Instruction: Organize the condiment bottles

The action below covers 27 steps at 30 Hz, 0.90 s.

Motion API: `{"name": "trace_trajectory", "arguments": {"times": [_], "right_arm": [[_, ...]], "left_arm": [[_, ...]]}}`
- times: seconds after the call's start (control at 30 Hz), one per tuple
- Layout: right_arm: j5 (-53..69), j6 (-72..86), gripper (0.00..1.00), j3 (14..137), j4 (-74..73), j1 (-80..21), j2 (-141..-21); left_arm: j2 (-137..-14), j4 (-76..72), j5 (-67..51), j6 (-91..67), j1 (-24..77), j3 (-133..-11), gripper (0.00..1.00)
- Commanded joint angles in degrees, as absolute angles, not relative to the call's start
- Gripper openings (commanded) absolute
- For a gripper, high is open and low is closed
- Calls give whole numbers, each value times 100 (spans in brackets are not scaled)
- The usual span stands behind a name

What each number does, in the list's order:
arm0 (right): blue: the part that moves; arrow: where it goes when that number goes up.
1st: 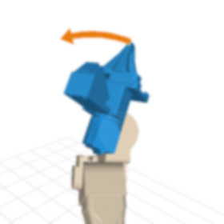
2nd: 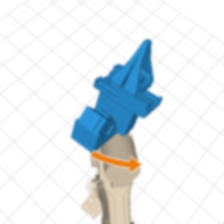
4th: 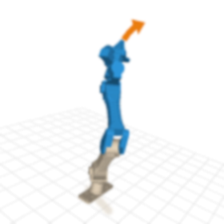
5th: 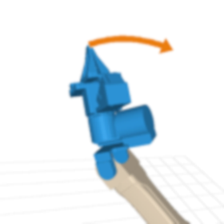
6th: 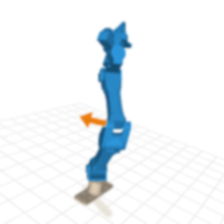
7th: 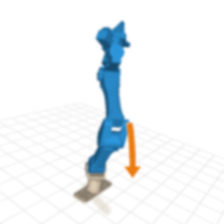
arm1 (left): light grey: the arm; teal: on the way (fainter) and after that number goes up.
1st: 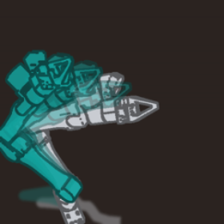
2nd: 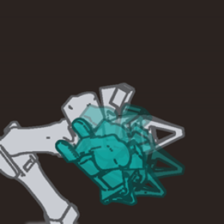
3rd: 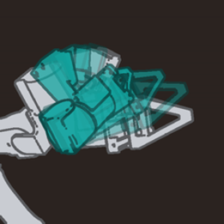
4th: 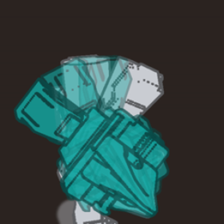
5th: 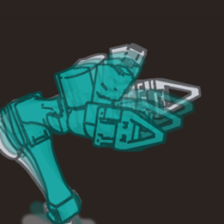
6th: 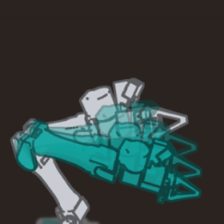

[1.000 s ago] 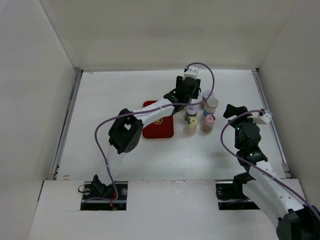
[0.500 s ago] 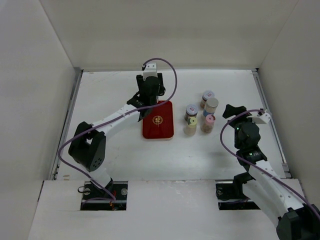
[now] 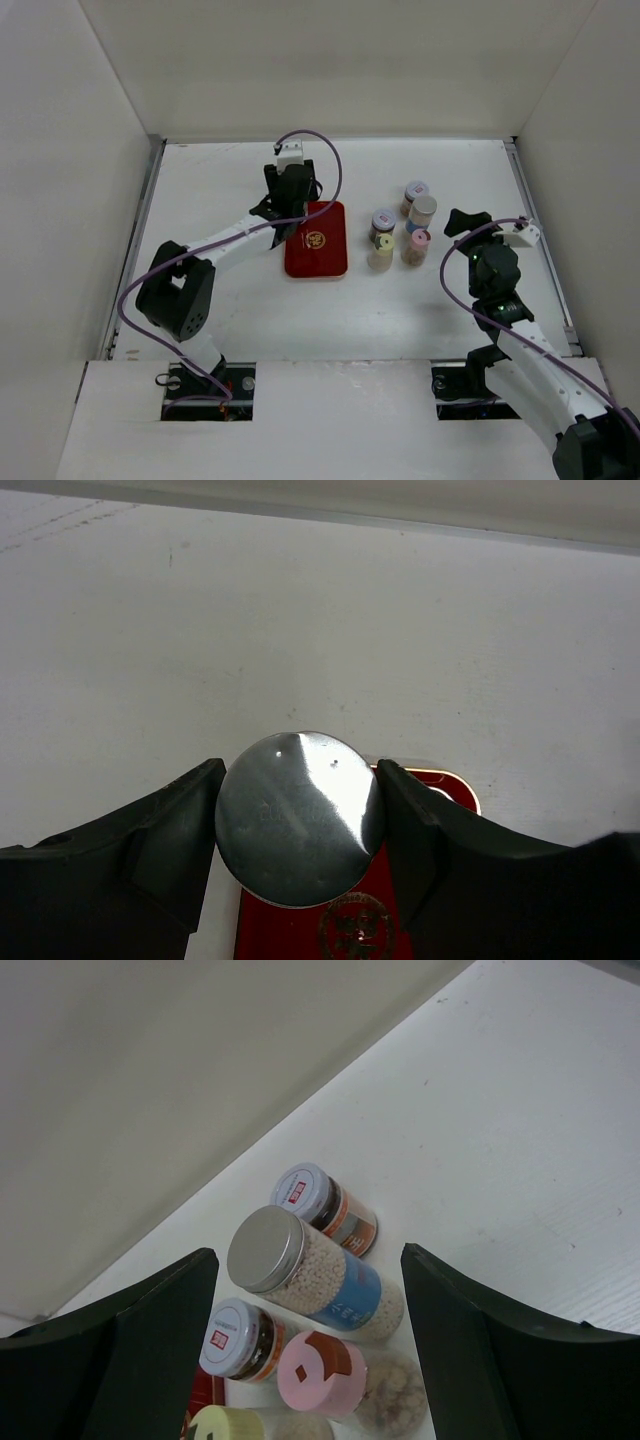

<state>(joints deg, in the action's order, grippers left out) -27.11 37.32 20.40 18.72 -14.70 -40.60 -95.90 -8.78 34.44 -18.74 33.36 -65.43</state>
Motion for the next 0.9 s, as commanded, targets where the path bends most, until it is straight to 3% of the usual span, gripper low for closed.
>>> {"name": "trace_trajectory", "arguments": {"times": [0.0, 0.23, 0.37, 0.6, 0.77, 0.87], "right_arm": [[-2646, 3709, 81, 2206, 2232, -1516, -4069], [-2646, 3709, 81, 2206, 2250, -1542, -4113], [-2646, 3709, 81, 2215, 2250, -1551, -4148], [-2646, 3683, 82, 2241, 2224, -1569, -4131], [-2646, 3630, 82, 2259, 2206, -1586, -4087], [-2663, 3507, 72, 2303, 2180, -1691, -4052]], "left_arm": [[-9527, -1625, 3375, -2030, 3326, -6487, 45], [-9755, -1766, 3243, -2057, 3335, -6513, 48], [-9905, -1775, 3226, -2039, 3318, -6548, 57], [-9660, -1784, 3480, -2030, 3326, -6320, 100], [-8748, -1784, 3849, -2144, 3519, -5890, 100], [-7939, -1714, 4357, -2293, 3818, -5355, 100]]}}
